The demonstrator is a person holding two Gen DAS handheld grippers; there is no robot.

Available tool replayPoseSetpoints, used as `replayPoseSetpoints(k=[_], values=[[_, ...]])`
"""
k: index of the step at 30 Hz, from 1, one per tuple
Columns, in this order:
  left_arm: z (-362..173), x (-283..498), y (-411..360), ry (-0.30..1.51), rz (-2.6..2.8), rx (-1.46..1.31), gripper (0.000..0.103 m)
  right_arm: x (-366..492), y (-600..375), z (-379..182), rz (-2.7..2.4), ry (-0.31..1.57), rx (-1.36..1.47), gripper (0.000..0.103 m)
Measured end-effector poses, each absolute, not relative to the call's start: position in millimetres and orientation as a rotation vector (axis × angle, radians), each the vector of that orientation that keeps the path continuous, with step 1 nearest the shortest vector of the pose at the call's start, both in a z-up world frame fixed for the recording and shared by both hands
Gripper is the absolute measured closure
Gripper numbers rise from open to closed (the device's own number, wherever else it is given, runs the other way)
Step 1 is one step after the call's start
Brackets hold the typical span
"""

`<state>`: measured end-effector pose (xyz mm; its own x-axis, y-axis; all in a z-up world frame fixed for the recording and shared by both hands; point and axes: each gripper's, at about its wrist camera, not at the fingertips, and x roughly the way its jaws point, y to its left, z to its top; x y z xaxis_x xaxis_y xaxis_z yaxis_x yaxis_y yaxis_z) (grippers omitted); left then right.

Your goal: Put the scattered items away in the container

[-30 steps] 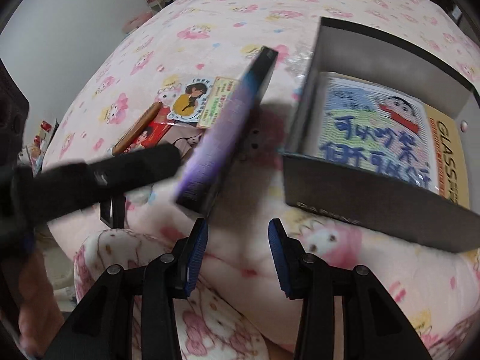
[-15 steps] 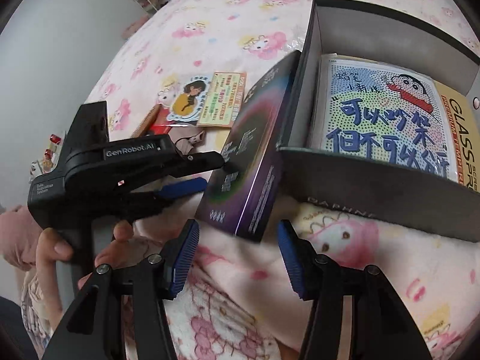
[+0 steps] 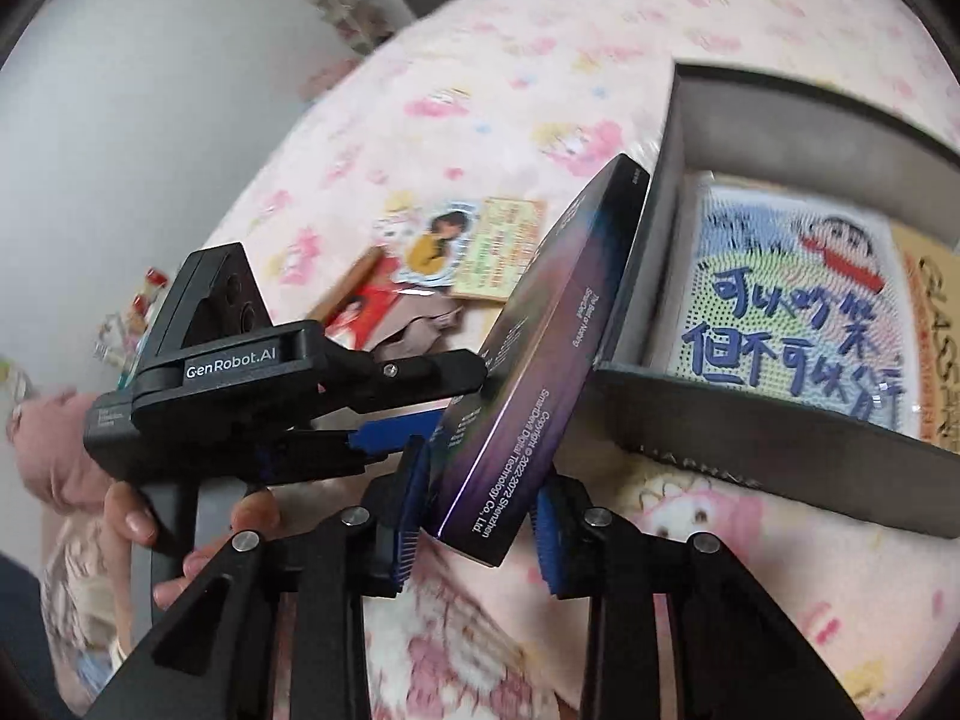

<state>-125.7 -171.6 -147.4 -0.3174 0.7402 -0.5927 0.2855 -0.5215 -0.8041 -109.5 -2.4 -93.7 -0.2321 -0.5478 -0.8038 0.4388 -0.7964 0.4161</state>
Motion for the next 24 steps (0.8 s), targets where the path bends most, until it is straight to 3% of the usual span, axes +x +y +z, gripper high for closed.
replayPoseSetpoints(k=[11, 13, 15, 24], values=[[-113, -81, -113, -1.019, 1.984, -1.6, 0.052, -51, 70, -93, -2.069, -0.19, 1.419, 0.077], [-114, -78, -101, -0.955, 1.975, -1.596, 0.06, -49, 80, -105, -2.058, -0.212, 1.465, 0.077], [-116, -78, -93, -0.902, 1.985, -1.581, 0.06, -50, 87, -120, -2.062, -0.228, 1.519, 0.077], [-111, -77, -111, -0.82, 2.142, -1.519, 0.059, -60, 96, -133, -2.05, -0.284, 1.54, 0.072]])
